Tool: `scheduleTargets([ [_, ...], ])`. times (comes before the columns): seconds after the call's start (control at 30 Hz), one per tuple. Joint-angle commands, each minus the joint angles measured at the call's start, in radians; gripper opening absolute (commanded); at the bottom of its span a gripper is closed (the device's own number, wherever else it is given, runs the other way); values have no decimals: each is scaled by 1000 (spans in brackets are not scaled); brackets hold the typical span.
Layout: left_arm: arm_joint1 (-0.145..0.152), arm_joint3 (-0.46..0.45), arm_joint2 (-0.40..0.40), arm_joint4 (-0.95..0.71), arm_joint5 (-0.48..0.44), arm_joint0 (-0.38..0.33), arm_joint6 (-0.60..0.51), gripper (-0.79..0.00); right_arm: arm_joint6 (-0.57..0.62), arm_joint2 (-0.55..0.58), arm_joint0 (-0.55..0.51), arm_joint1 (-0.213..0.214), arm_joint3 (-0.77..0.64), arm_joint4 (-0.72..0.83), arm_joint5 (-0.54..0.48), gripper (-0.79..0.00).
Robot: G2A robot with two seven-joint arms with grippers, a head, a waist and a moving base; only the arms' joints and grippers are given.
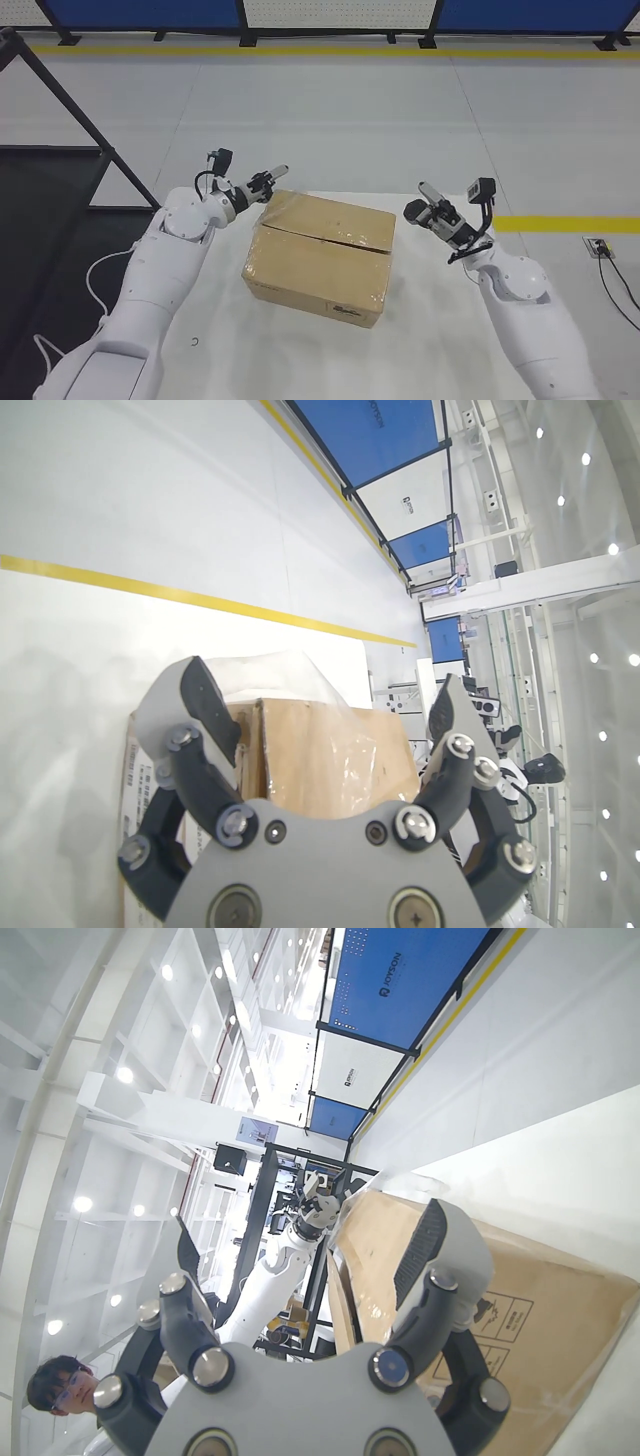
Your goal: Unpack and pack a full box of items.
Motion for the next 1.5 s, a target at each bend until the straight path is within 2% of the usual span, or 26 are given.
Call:
scheduleTargets([
  [0.0,6,-18,-11,-13,-8,16,2,0,-26,-17,33,-5,33,-15,18,0],
  [0.2,28,-114,-44,-31,-12,81,-10,0,-59,-66,136,-26,175,-14,36,0],
  [0.43,60,-302,-87,-24,38,201,-23,0,-134,-165,236,-63,309,-87,32,0],
  [0.53,75,-395,-111,-22,69,259,-33,0,-81,-202,273,-80,370,-80,20,0],
  [0.7,98,-553,-151,-9,120,361,-46,0,89,-244,317,-99,448,-55,-16,0],
  [0.83,117,-656,-207,7,156,420,-15,0,209,-262,340,-104,486,-58,-40,0],
  [1.07,138,-729,-277,-27,188,438,-30,0,250,-259,343,-107,506,-43,-93,0],
  [1.23,145,-741,-297,-64,198,429,-71,0,188,-213,313,-104,473,45,-141,0],
  [1.33,151,-734,-304,-122,211,419,-166,0,193,-185,283,-101,423,111,-125,0],
  [1.47,160,-724,-297,-153,252,382,-328,0,183,-190,256,-97,348,74,-86,0],
])
